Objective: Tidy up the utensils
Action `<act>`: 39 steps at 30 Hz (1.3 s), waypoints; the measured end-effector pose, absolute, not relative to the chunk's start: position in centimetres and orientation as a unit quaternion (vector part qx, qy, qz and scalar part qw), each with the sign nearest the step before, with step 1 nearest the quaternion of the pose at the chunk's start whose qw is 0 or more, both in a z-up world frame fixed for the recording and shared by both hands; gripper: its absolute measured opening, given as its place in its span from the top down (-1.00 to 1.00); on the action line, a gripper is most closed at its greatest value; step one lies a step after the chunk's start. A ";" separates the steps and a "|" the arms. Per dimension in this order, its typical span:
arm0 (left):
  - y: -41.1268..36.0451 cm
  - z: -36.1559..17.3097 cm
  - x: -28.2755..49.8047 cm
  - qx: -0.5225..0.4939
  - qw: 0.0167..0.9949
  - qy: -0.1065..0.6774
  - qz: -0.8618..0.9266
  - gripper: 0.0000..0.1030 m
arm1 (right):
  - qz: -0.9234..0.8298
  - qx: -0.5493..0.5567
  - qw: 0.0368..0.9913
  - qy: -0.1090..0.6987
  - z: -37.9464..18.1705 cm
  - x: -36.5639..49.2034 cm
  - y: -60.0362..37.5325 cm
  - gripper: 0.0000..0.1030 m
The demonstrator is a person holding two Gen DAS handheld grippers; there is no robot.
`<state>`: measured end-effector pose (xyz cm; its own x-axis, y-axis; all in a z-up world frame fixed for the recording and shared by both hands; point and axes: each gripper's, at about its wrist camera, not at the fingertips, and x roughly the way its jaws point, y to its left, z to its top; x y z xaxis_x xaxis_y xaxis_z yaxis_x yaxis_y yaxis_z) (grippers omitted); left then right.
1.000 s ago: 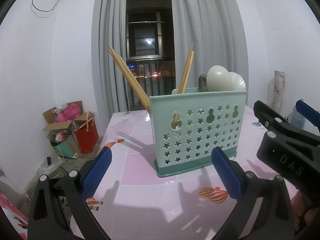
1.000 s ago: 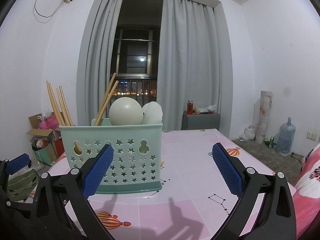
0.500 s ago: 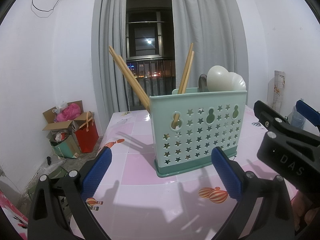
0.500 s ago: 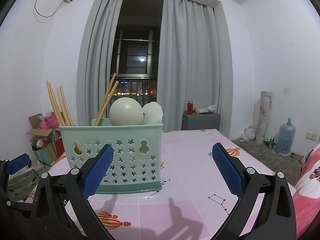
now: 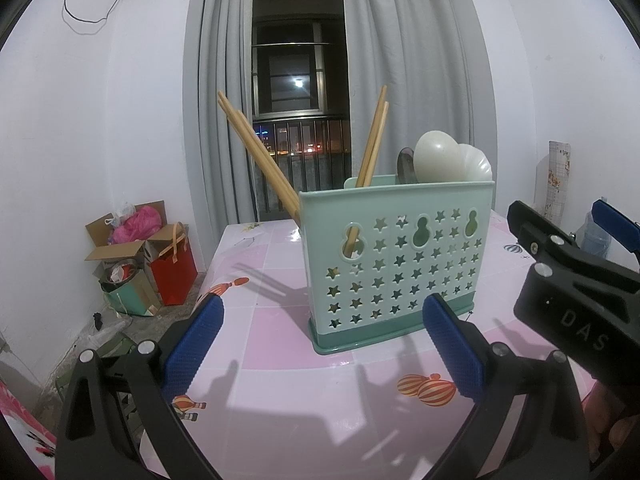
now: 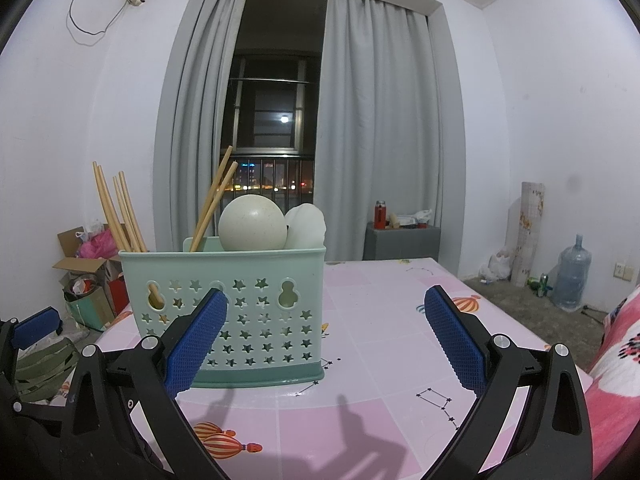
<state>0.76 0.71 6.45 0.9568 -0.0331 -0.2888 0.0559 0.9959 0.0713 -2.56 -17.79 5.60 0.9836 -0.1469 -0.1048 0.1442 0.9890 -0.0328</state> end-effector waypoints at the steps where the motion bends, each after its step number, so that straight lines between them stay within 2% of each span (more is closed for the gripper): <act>1: 0.7 6.5 0.6 0.040 0.988 0.145 -0.023 -0.90 | -0.073 -0.013 0.996 0.054 5.6 -2.5 -17.8 -0.85; 39: 0.9 6.3 0.7 0.039 0.988 0.148 -0.021 -0.90 | -0.073 -0.012 0.996 0.054 5.6 -2.6 -17.9 -0.85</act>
